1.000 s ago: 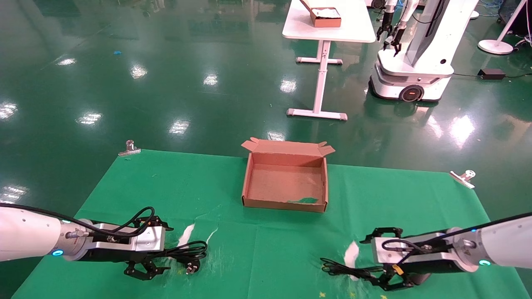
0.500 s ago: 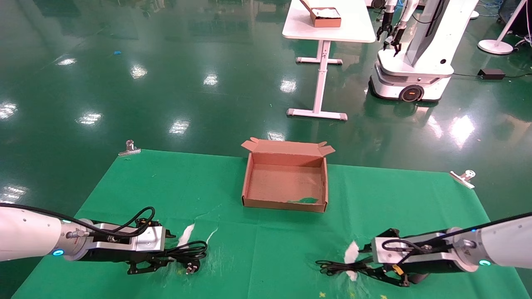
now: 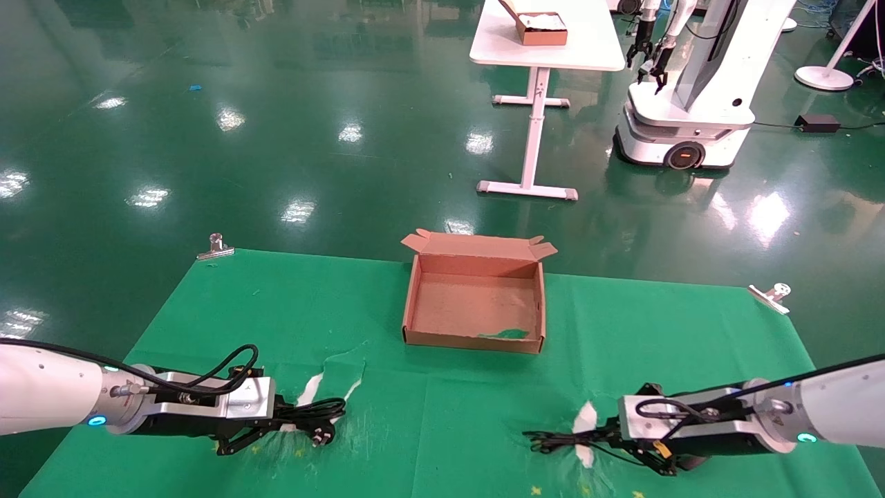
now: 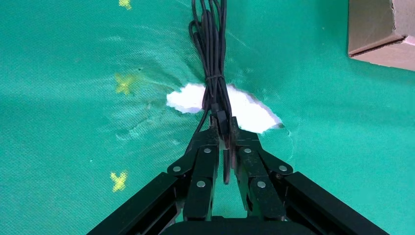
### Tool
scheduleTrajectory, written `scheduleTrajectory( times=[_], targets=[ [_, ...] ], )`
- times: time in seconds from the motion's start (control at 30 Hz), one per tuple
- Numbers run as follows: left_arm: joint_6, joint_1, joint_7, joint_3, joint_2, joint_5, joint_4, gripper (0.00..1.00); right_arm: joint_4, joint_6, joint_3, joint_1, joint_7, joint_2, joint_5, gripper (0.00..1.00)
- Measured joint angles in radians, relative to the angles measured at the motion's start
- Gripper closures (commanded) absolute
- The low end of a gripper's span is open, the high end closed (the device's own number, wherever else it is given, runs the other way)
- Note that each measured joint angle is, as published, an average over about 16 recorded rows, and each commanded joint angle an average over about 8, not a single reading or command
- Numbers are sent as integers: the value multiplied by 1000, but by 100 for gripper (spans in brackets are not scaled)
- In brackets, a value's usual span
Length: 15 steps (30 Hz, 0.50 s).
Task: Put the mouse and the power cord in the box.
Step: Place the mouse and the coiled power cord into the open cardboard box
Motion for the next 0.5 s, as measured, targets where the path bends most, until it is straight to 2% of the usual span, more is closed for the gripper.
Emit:
scheduleTrajectory(
  times=[0.27, 0.5],
  targets=[
    [70, -40, -26, -25, -19, -37, 5, 100, 23, -3, 11, 43, -11, 25, 14, 100],
    [166, -115, -113, -83, -37, -123, 32, 100, 72, -3, 22, 143, -9, 68, 26, 100]
  ],
)
